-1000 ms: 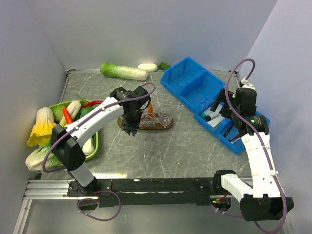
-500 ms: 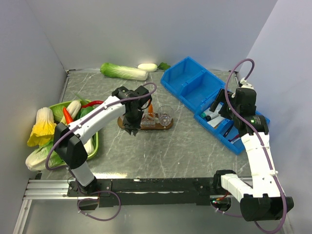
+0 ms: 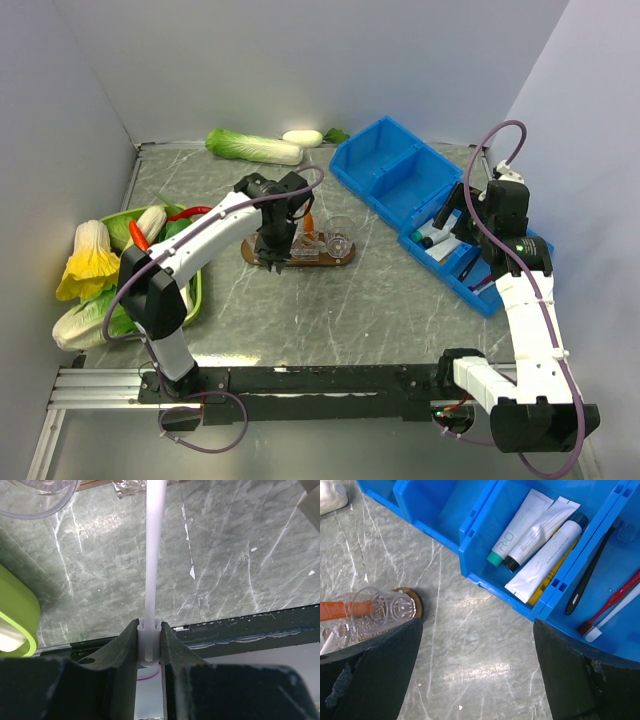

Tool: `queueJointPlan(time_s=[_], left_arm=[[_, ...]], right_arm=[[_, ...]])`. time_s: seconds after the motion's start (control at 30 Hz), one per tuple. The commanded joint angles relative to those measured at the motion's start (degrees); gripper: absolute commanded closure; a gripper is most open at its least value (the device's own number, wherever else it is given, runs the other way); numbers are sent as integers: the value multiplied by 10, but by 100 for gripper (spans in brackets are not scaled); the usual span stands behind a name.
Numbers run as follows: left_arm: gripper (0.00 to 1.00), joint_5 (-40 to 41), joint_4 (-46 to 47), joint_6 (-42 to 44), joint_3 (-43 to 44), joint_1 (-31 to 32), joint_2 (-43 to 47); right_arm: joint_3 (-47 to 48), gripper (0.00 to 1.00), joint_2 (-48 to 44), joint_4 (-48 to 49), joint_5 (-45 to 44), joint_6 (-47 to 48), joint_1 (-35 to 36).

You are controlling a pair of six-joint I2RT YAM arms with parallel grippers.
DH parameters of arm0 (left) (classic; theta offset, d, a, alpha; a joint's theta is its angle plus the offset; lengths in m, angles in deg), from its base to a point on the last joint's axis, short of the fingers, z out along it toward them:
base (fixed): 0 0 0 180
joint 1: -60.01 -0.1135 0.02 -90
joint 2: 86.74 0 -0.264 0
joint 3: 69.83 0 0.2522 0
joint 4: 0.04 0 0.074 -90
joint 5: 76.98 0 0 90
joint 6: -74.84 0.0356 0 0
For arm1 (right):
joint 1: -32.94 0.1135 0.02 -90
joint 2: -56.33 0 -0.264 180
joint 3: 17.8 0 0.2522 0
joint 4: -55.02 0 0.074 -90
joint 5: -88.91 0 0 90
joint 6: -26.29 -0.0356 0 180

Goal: Prepare toiletry sets of a toothbrush and toothpaste on the tray

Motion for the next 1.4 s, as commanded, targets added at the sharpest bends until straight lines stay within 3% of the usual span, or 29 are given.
queueJointPlan(time_s=[0.0, 0.23, 0.47, 0.67, 0.9, 1.37], left_arm=[[99, 12, -2, -3, 22, -9, -6], [98, 15, 4, -6, 25, -13, -17], [89, 22, 6, -10, 28, -16, -27], [77, 29, 1, -14, 34, -16, -29], [58, 41, -5, -21, 42, -16, -26], [36, 81, -15, -26, 72, -17, -13]], right_arm=[[-1, 1, 2, 20, 3, -1, -4], [-3, 1, 3, 20, 3, -2, -6], [-5, 1, 4, 22, 3, -3, -8], [-5, 1, 5, 23, 2, -4, -8], [-8, 1, 4, 23, 16, -5, -8], [-5, 0, 2, 26, 18, -3, -9]])
